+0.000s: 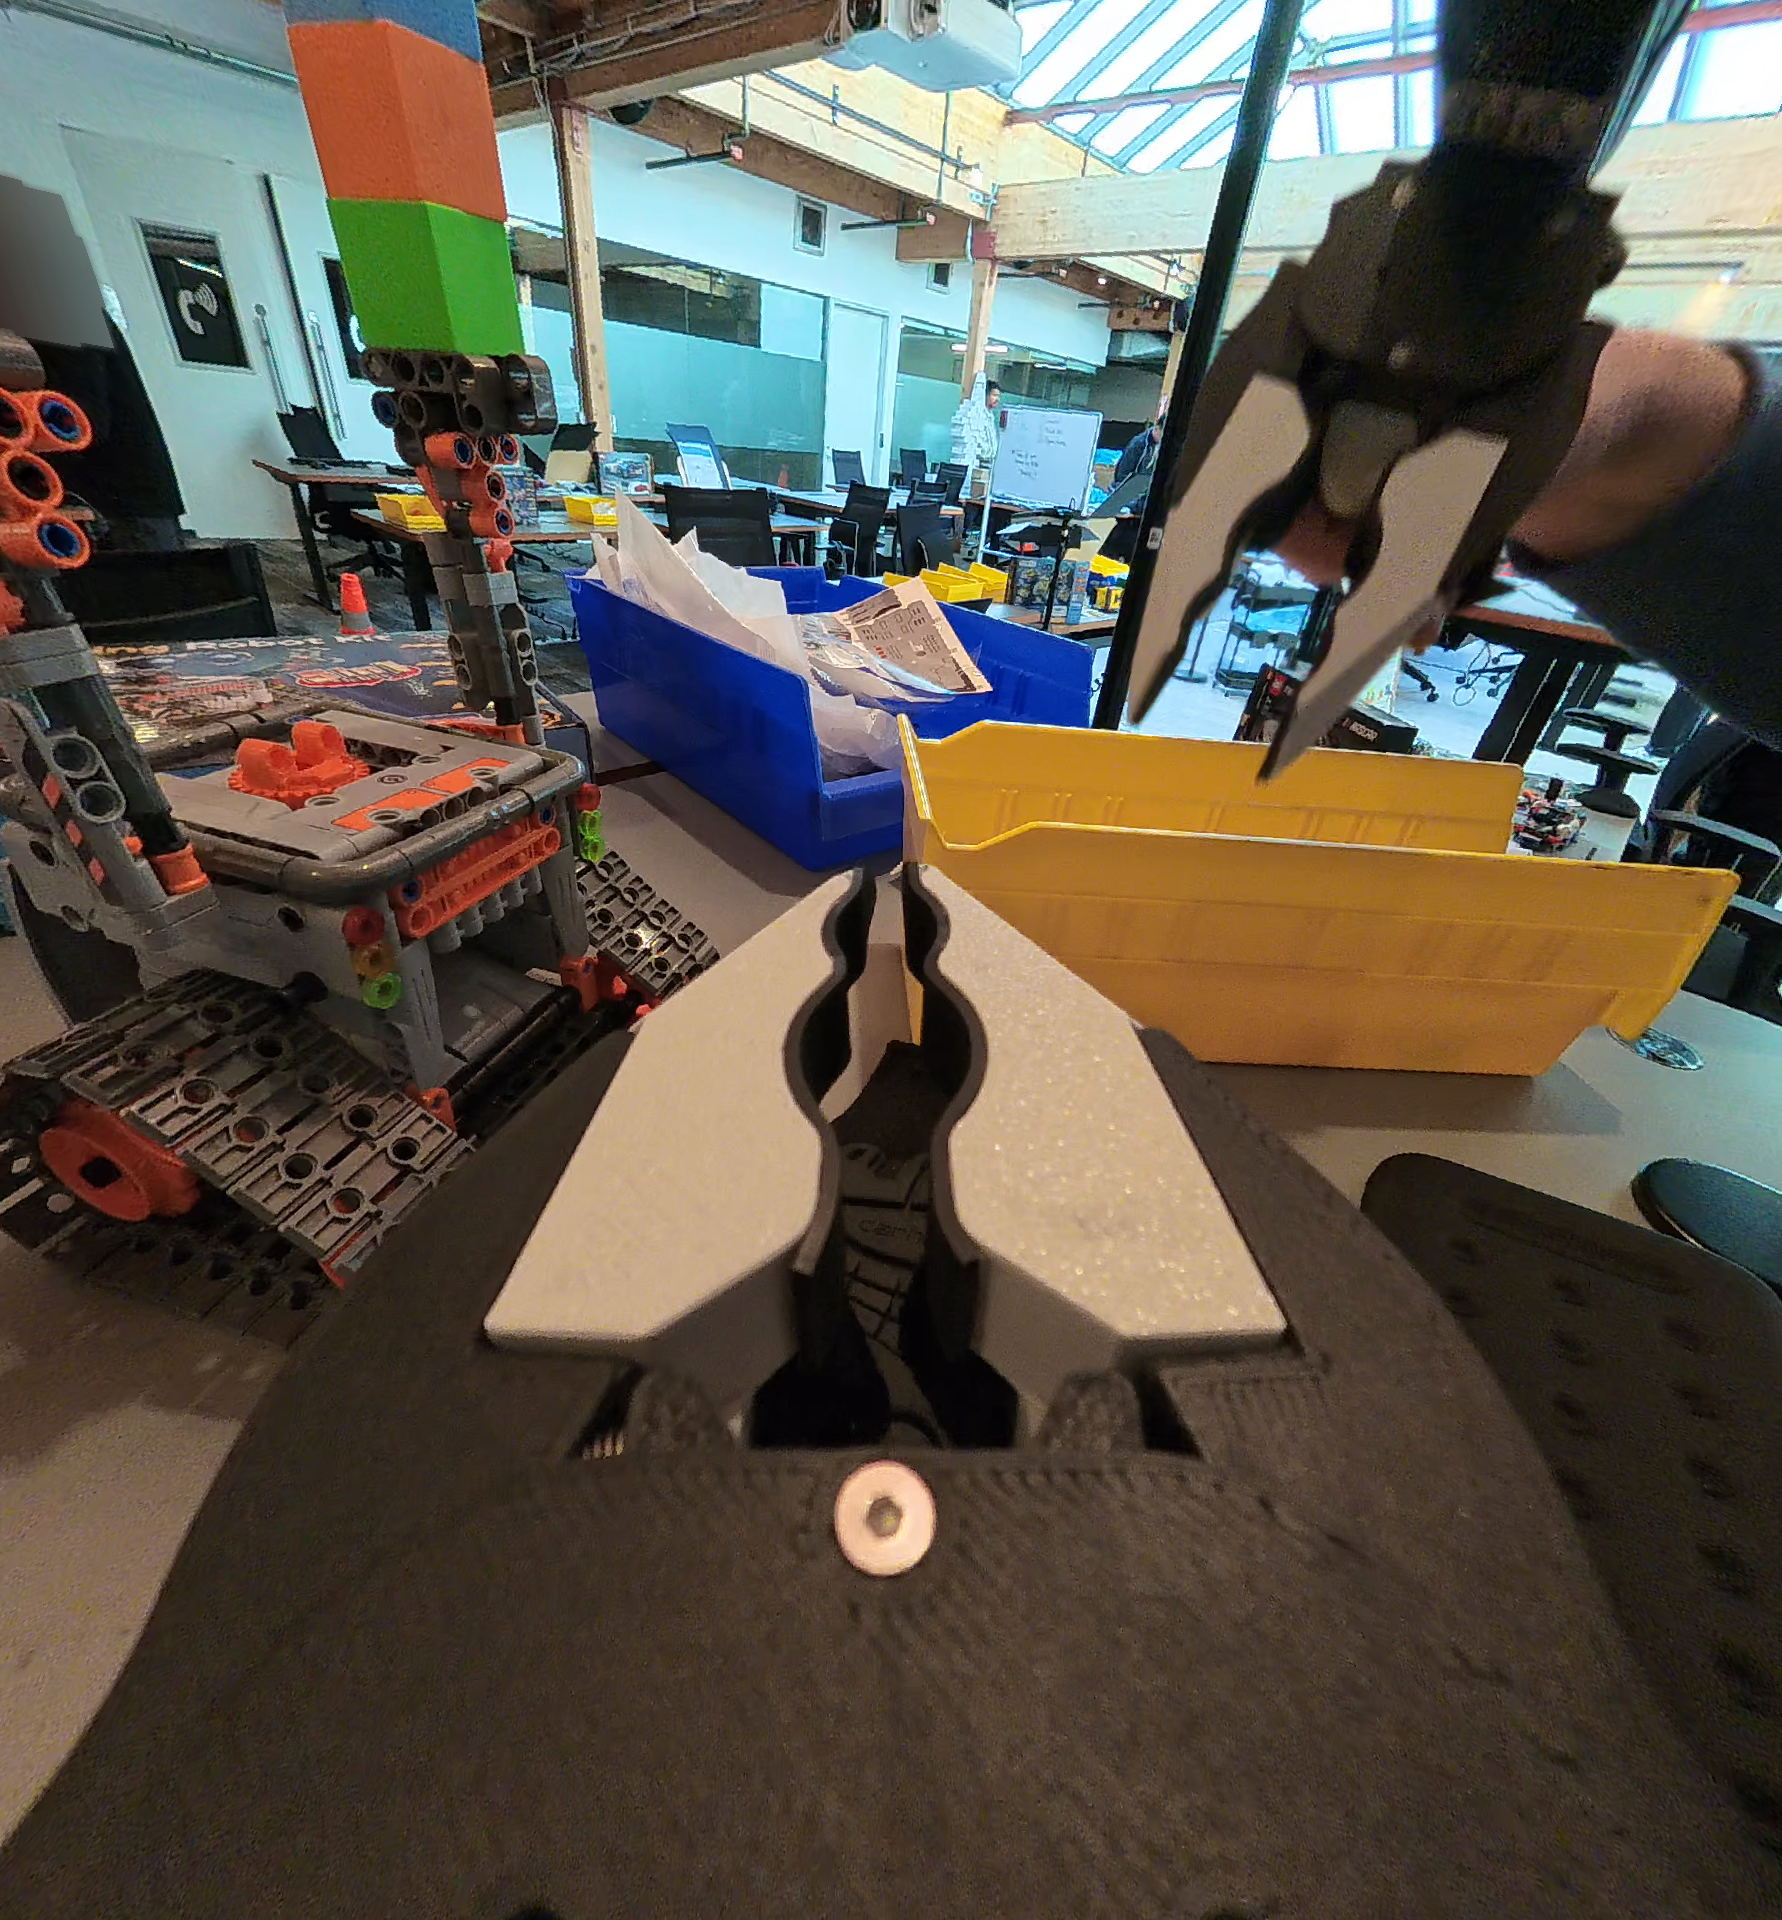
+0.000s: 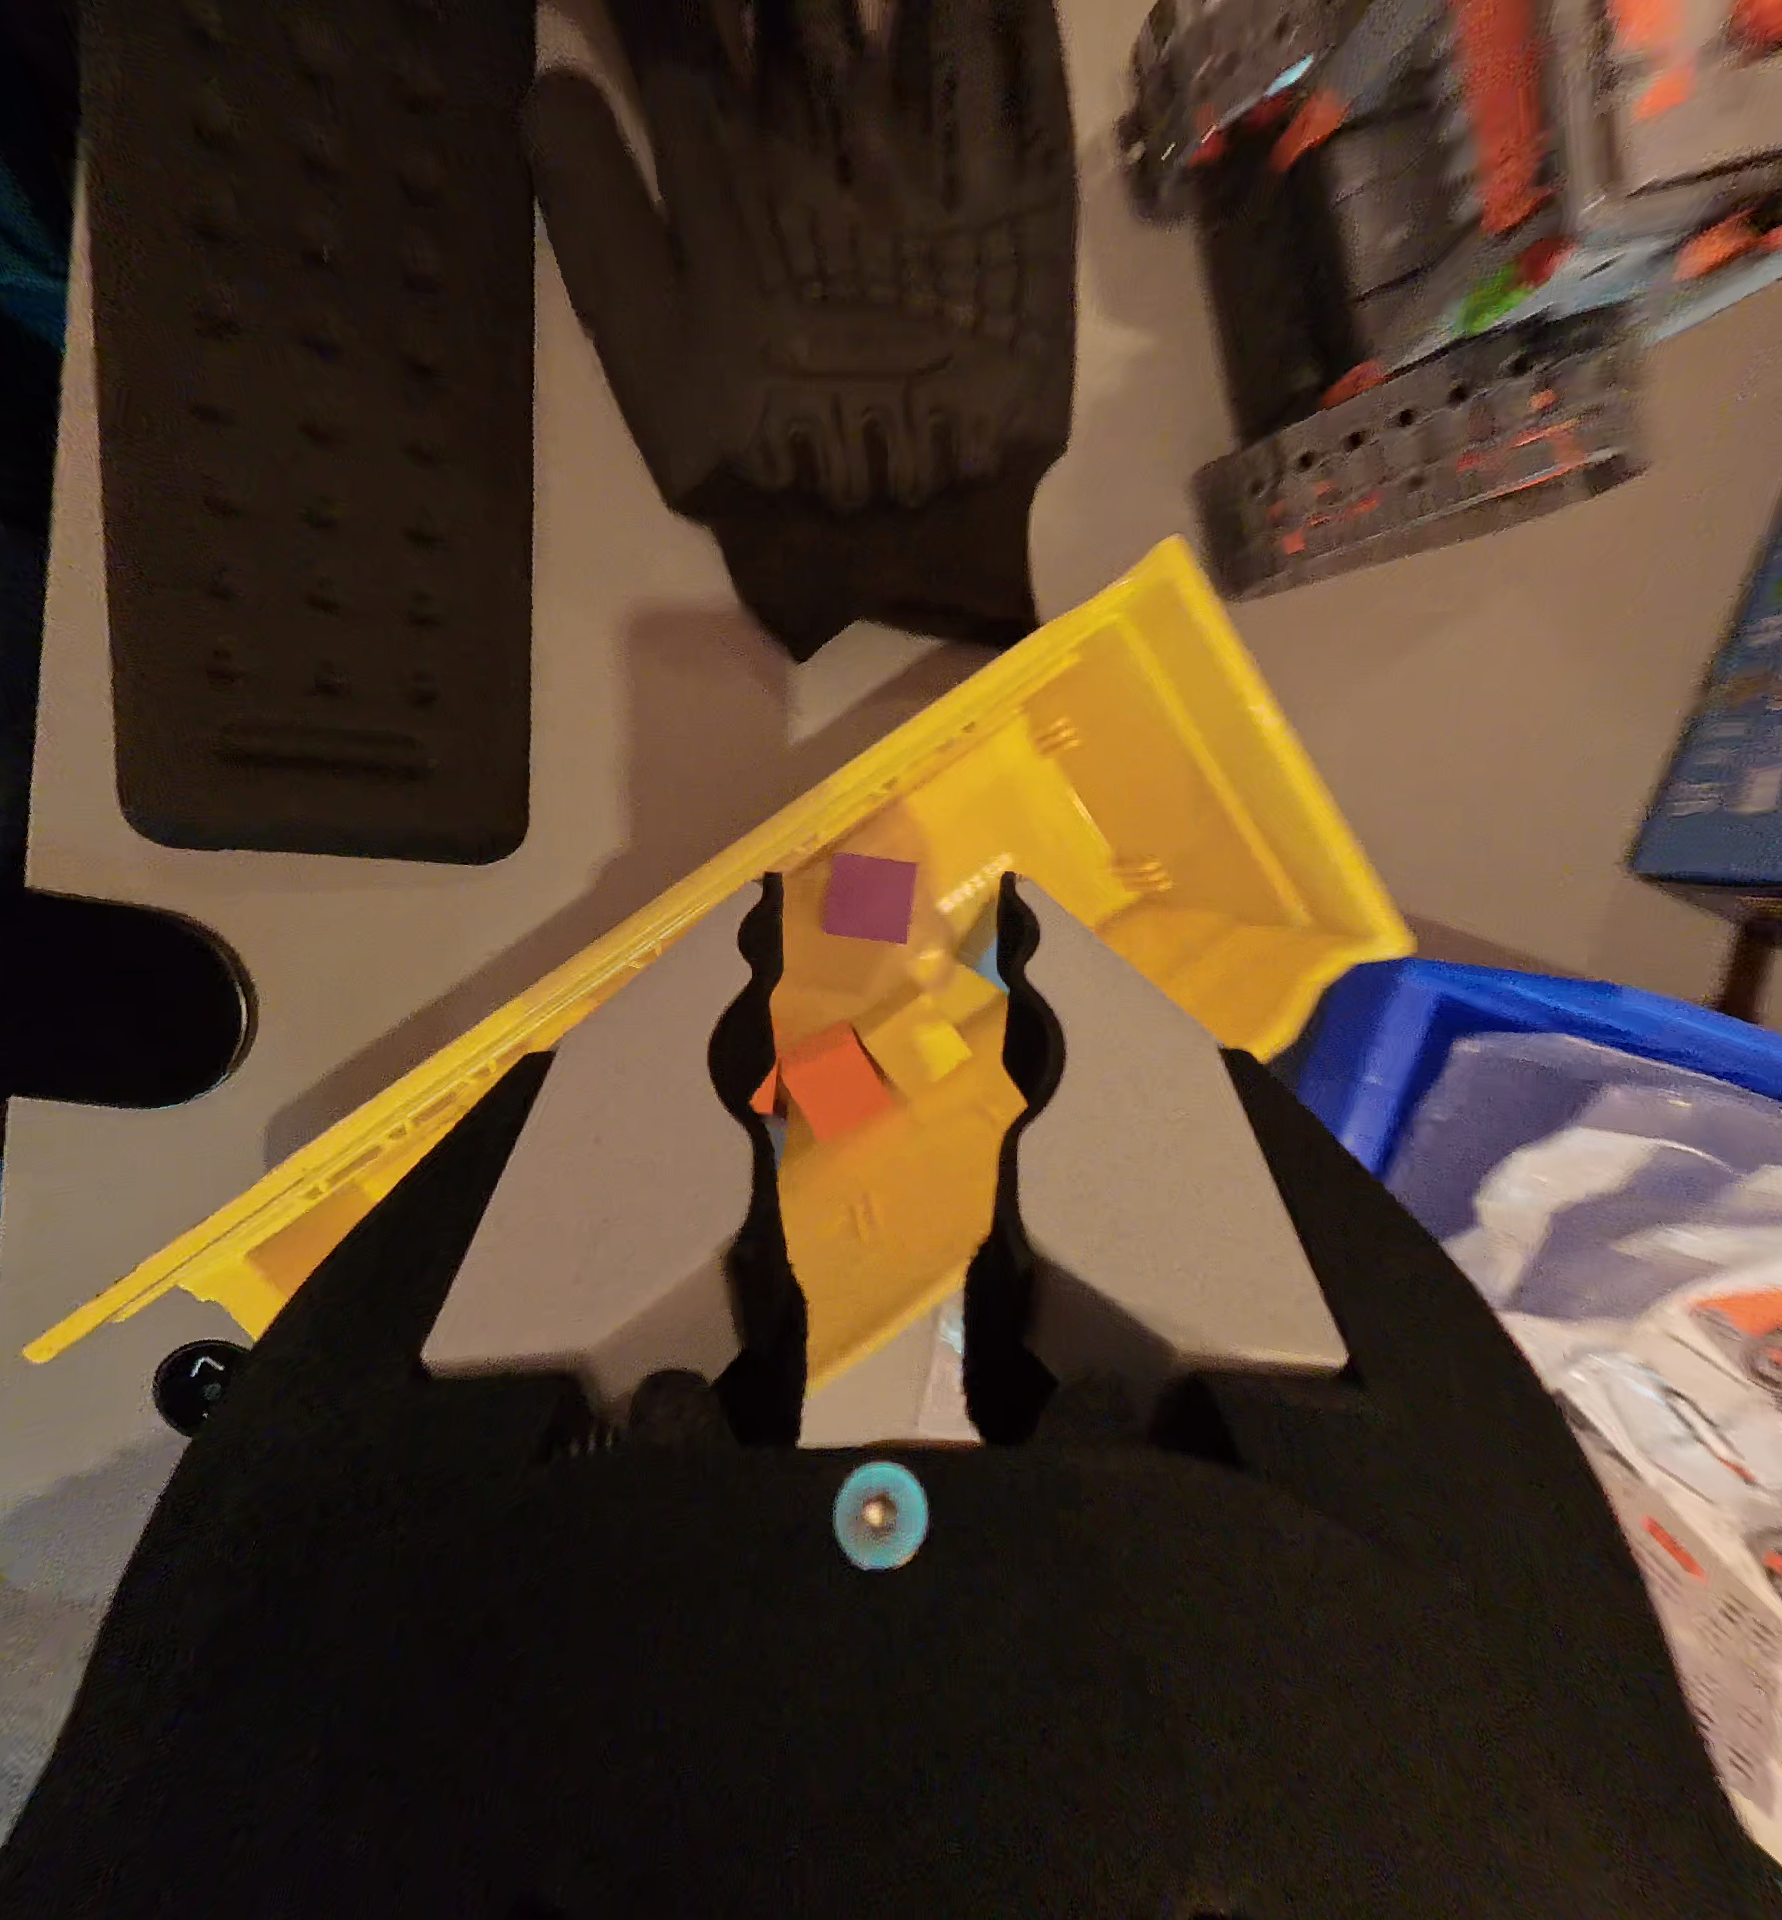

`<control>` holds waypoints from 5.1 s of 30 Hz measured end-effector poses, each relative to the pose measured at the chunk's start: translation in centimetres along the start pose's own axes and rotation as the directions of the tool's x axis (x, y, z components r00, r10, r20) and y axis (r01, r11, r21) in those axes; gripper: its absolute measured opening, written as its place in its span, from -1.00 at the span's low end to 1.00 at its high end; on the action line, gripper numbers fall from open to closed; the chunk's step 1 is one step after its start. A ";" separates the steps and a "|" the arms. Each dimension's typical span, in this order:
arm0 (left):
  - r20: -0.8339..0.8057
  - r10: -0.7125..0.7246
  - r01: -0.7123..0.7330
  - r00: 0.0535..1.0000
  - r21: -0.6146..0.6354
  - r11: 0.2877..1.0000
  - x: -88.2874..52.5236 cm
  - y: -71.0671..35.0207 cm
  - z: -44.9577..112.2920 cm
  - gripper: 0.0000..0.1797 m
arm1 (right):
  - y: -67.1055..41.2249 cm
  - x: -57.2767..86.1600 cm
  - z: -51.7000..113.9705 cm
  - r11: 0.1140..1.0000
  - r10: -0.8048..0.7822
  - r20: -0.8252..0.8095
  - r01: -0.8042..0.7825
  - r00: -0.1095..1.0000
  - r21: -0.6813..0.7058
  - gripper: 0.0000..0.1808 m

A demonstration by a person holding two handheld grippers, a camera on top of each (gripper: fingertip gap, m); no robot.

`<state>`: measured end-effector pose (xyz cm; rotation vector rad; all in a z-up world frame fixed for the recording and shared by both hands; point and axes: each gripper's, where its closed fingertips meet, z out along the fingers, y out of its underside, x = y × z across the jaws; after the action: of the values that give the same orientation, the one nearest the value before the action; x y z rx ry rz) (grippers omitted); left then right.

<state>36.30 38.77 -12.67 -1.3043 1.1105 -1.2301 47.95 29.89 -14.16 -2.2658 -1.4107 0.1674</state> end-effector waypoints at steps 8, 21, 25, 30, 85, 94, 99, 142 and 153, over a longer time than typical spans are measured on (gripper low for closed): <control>0.005 0.000 0.000 1.000 -0.012 1.000 -0.1 0.2 0.1 -0.95 | 4.2 -1.0 6.5 0.978 -0.045 0.054 0.055 0.998 -0.202 -0.57; 0.016 0.002 -0.001 1.000 -0.018 1.000 -0.3 0.3 0.1 -0.95 | 6.1 -0.9 8.4 0.919 -0.081 0.059 0.098 0.995 -0.381 -0.72; 0.019 0.002 -0.001 1.000 -0.020 1.000 -0.3 0.3 0.1 -0.95 | 6.2 -0.3 7.6 0.925 -0.069 0.033 0.076 0.997 -0.373 -0.73; 0.020 0.000 0.001 1.000 -0.023 1.000 -0.3 0.4 0.1 -0.96 | 4.3 1.3 4.1 0.975 -0.013 -0.039 0.004 0.999 -0.223 -0.73; -0.273 0.020 0.069 0.962 0.312 0.948 9.8 -13.5 -2.5 -0.75 | -18.9 -4.1 -8.9 0.549 -0.148 0.267 -0.145 0.952 0.823 -0.73; -0.188 0.062 -0.007 0.980 0.279 0.960 8.1 -12.6 -2.6 -0.78 | -19.8 -1.0 -12.8 0.526 -0.118 0.156 -0.071 0.981 0.848 -0.73; -0.046 0.043 -0.035 0.998 0.168 0.985 4.1 -7.9 -2.3 -0.90 | -21.9 4.3 -21.0 0.465 -0.061 -0.025 0.051 0.998 0.884 -0.73; 0.021 -0.056 0.054 0.998 0.077 0.996 0.0 -0.9 -1.6 -0.97 | -35.2 25.2 -39.2 0.505 0.151 -0.087 -0.001 0.985 0.863 -0.73; 0.016 -0.059 0.058 0.998 0.075 0.995 0.0 -0.8 -1.6 -0.96 | -34.7 25.3 -39.0 0.504 0.172 -0.064 -0.032 0.983 0.863 -0.50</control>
<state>34.71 38.71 -11.84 -1.2971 1.0101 -1.2883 44.55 52.25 39.30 -1.4430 -0.7943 0.5969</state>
